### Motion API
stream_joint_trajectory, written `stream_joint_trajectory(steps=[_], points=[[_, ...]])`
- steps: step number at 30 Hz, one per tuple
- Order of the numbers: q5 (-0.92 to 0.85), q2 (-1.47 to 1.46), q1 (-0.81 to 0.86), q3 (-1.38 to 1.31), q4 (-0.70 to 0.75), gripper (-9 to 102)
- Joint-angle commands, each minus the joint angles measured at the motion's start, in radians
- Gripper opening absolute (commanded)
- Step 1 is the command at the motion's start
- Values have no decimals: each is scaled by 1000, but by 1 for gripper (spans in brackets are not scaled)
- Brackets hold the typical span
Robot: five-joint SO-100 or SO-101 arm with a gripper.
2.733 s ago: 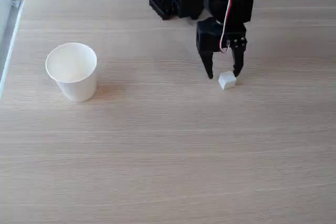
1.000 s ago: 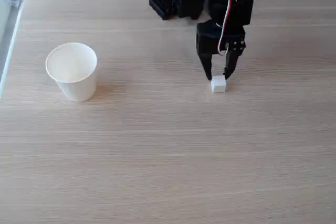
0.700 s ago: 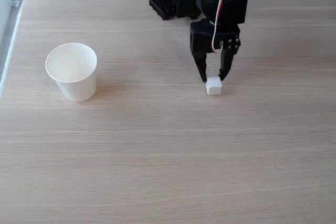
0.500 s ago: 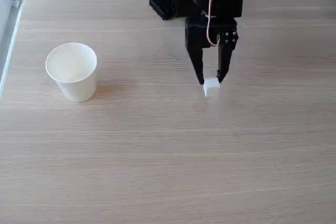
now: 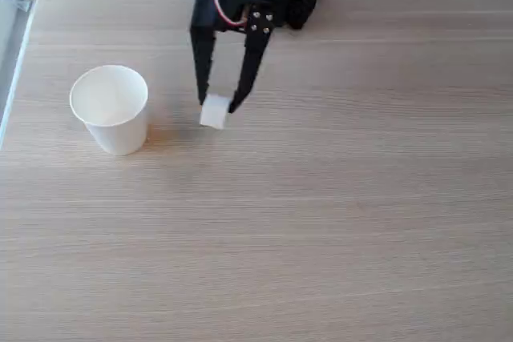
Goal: Grasp a block and put it in the bin.
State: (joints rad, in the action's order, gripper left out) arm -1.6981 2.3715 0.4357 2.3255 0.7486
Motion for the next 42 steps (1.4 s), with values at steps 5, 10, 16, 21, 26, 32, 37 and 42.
stream_joint_trajectory(steps=[5,10,16,21,26,32,37,42], points=[[-130,97,209,-43,34,0],[-224,118,307,-31,52,0],[-236,71,353,-18,8,0],[-206,-57,345,-44,-44,0],[-192,-132,337,-55,-77,0],[-198,-232,373,-104,-132,0],[-213,-325,407,-173,-167,0],[-236,-354,434,-204,-173,5]])
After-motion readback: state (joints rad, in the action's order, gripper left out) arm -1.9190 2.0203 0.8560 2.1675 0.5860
